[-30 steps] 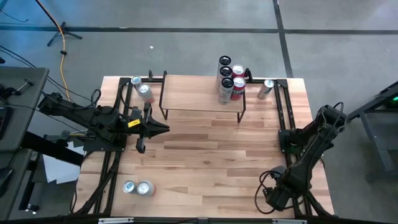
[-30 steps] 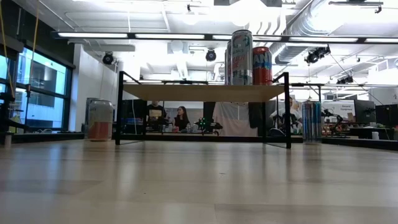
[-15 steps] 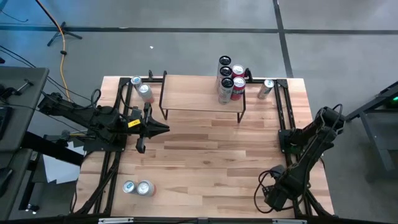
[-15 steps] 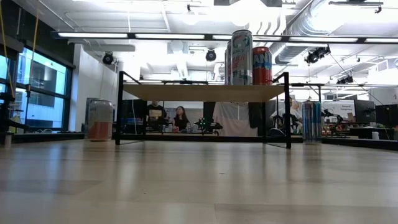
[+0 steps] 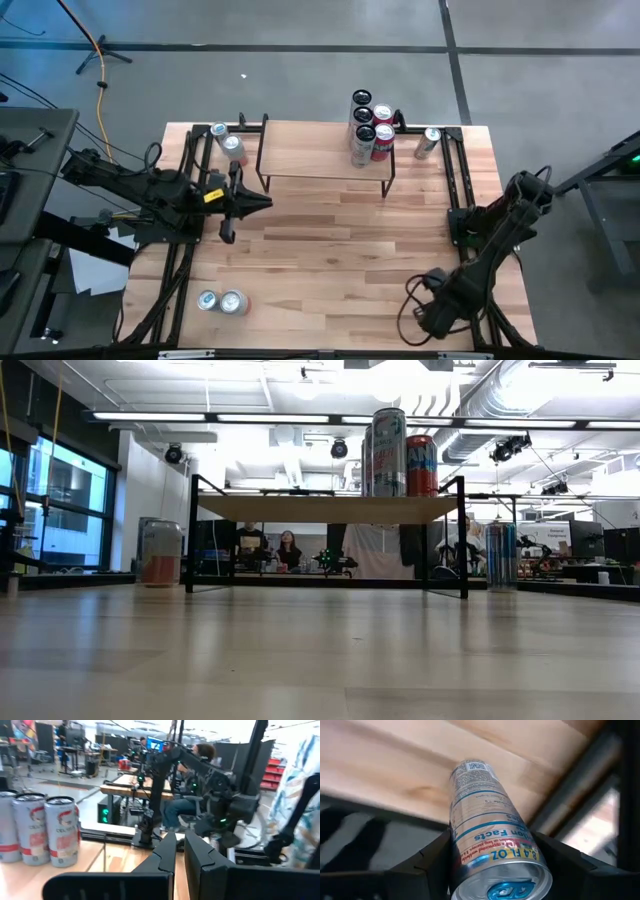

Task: Place canned beverage on shelf
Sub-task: Put the bottom right blue soda can on the shelf

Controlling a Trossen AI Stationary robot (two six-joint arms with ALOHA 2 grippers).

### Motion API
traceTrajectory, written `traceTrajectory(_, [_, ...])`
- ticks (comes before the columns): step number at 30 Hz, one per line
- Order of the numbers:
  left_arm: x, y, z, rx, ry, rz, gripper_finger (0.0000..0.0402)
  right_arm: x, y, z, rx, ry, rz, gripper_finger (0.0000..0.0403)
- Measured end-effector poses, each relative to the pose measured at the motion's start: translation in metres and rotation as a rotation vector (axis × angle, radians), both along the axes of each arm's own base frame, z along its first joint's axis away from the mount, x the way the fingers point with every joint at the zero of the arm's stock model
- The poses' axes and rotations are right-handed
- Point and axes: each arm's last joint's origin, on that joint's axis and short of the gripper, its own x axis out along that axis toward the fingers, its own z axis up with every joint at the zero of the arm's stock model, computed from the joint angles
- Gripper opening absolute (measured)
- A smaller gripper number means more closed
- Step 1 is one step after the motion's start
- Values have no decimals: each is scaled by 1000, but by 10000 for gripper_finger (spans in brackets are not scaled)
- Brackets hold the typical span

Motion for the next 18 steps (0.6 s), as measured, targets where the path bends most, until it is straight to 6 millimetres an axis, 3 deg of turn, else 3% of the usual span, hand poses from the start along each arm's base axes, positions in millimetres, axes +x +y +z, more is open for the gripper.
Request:
traceTrajectory(4, [-2,1,13,50,-30,21,19,28,-14,38,-44,-225,70,234])
traceTrajectory(7, [-3,2,25,94,-47,38,54,51,-37,65,-142,-387,105,234])
traceTrajectory(12, [-3,4,43,131,9,30,149,86,-81,95,-274,-564,178,234])
traceTrajectory(18, [2,9,69,125,153,13,267,114,-120,108,-304,-687,295,234])
